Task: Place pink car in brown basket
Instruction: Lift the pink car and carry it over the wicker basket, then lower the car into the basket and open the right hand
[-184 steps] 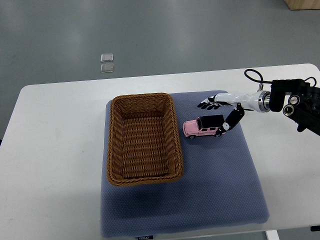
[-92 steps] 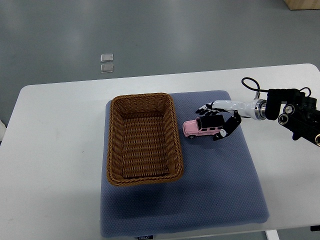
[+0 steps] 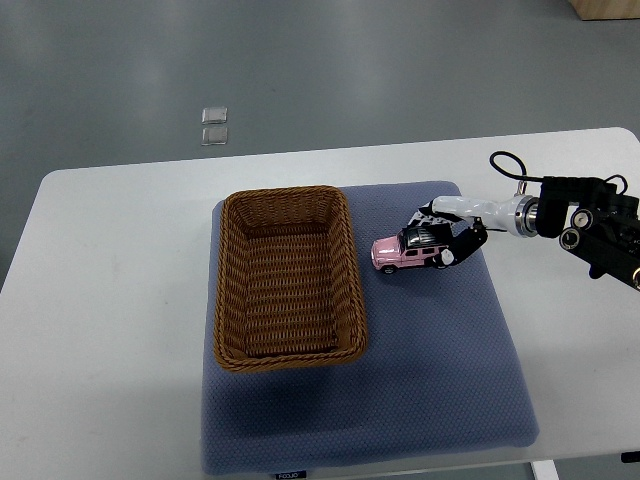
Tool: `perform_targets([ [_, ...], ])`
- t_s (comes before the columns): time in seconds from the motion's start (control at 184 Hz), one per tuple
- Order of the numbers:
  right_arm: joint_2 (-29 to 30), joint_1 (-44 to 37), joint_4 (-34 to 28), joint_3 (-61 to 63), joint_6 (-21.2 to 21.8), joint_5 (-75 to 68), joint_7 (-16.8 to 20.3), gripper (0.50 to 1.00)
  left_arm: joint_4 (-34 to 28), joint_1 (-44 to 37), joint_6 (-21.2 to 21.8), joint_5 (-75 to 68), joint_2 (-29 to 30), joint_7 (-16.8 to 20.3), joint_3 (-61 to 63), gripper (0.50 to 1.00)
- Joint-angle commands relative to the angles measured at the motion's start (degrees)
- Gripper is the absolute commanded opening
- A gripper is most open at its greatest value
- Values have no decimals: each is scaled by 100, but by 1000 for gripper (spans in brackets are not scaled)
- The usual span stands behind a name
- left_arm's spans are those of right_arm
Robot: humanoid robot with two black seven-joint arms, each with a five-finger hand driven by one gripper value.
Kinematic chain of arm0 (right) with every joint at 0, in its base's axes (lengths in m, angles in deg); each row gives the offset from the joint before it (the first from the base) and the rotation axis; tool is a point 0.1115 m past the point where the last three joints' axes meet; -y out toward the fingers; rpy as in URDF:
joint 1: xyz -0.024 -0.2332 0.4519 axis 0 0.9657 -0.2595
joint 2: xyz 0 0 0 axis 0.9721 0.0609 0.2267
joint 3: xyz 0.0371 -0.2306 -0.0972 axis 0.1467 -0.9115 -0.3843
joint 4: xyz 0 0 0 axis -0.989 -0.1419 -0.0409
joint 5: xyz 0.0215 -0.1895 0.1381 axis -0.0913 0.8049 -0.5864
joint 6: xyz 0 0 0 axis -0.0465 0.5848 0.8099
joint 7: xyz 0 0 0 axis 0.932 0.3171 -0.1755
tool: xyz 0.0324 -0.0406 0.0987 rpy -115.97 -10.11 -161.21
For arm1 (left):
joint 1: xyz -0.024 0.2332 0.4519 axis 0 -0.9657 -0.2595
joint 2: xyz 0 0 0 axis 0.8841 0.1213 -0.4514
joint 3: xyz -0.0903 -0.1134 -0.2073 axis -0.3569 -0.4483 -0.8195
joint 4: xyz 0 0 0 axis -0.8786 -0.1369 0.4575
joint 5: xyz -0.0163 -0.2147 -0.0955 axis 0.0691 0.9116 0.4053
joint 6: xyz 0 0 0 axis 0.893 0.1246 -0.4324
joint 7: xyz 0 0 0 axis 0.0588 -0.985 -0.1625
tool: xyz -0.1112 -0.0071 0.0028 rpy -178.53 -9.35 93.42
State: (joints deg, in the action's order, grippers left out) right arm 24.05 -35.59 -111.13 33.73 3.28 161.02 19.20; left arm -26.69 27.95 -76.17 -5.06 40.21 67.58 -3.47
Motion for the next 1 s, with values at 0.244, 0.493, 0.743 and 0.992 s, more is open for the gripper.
perform_targets([
  [0.244,-526,-647,-306,9,170,-78,-10,500,-9,0,-4,0,0,0,-18,1000],
  [0.493,-508,-1227,-561,18,328,-139,-28,500,0,0,-4,0,0,0,-18,1000],
  [0.743,186,-1456,-552,-17,372,-544,-89,500,44,0,-4,0,0,0,9,1000],
  [0.992,1311,-1359,-192,-369,3,-509,-89,500,79,0,-4,-9,0,0,9,1000],
])
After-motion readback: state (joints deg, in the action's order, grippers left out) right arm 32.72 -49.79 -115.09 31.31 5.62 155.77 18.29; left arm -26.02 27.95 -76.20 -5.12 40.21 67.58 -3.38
